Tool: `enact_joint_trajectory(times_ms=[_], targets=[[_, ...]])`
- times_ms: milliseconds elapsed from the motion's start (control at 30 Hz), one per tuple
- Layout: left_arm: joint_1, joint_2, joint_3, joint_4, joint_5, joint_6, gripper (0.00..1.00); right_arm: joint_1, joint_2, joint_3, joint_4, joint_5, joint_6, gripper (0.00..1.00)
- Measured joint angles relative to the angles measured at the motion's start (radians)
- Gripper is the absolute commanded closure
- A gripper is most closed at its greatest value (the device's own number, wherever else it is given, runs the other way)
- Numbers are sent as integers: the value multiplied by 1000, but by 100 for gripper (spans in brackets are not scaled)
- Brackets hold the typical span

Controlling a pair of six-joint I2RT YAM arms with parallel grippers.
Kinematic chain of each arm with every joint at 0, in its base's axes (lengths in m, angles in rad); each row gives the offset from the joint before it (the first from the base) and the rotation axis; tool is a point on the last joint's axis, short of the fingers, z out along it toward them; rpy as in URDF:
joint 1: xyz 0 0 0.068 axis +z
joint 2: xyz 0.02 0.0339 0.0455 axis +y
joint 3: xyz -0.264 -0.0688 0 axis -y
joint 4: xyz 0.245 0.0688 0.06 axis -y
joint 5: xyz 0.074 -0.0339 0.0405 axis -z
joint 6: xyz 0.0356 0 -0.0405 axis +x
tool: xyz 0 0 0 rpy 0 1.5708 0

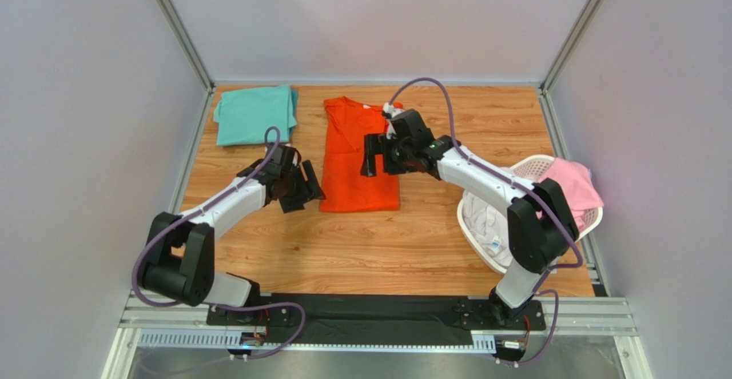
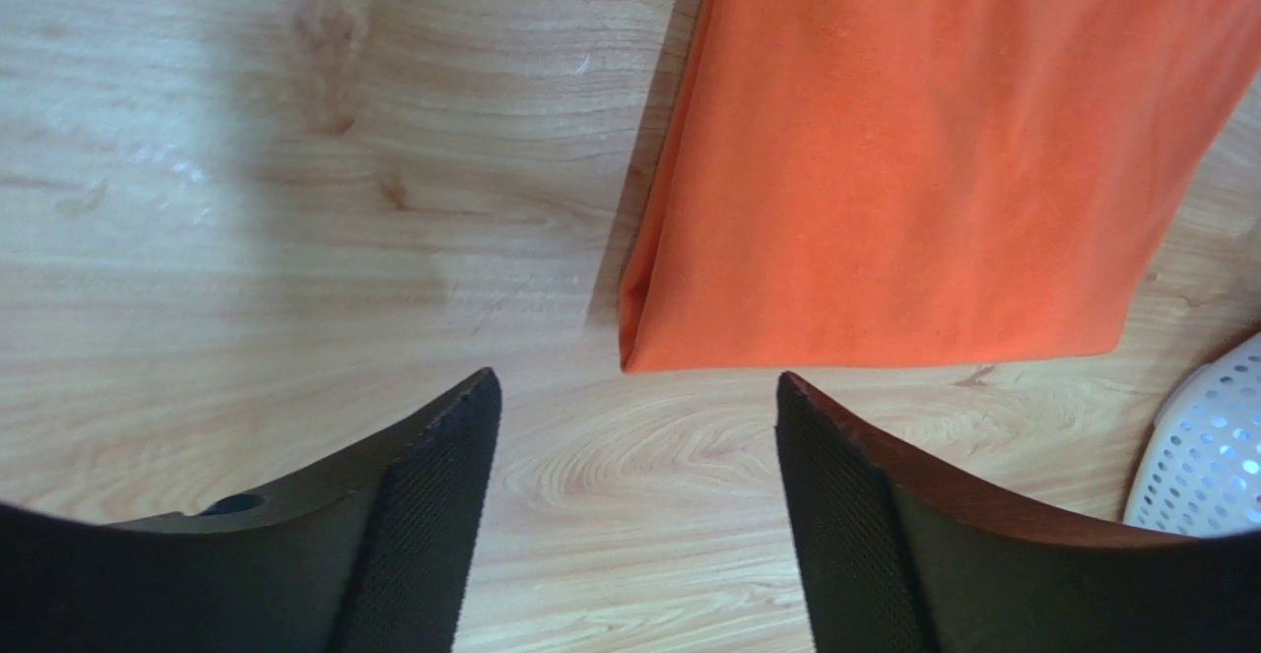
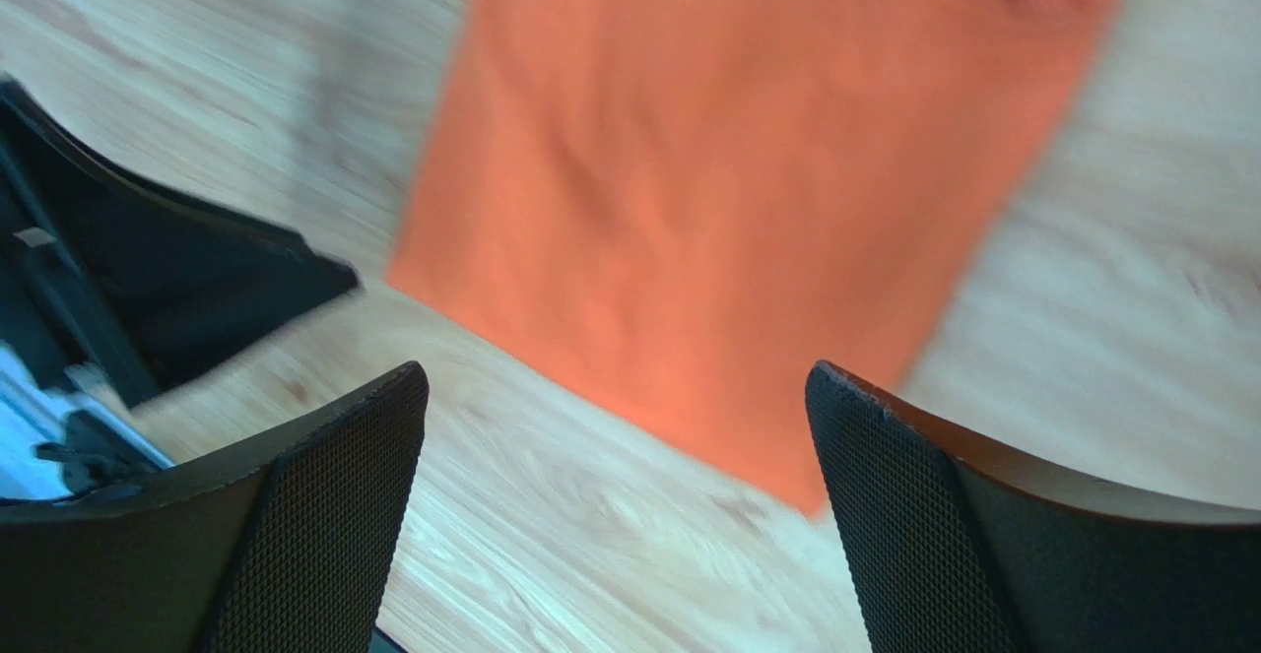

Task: Fold and stack the t-shirts
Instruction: Fold the tshirt

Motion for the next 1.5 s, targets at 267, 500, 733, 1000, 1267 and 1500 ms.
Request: enact_joint_trajectory(times_ms=[267,500,733,1000,1267,1500], targets=[[1,108,13,66,62,1,42,-67,-69,-268,-16,59,39,0],[1,196,14,102,98,4,65,-69,-69,-289,-14,57,47,3],[2,214,14,121,120,-2,100,-69,-66,-313,7,13,60,14],[2,222,12,129,137,2,100,-69,-18,-334,50,-52,84,54],[2,222,7,138,141,-1,100,-69,29,-337,85,-86,98,90],[2,182,-36,147,141,-12,100,-55,9,-393,126,-132,107,100]])
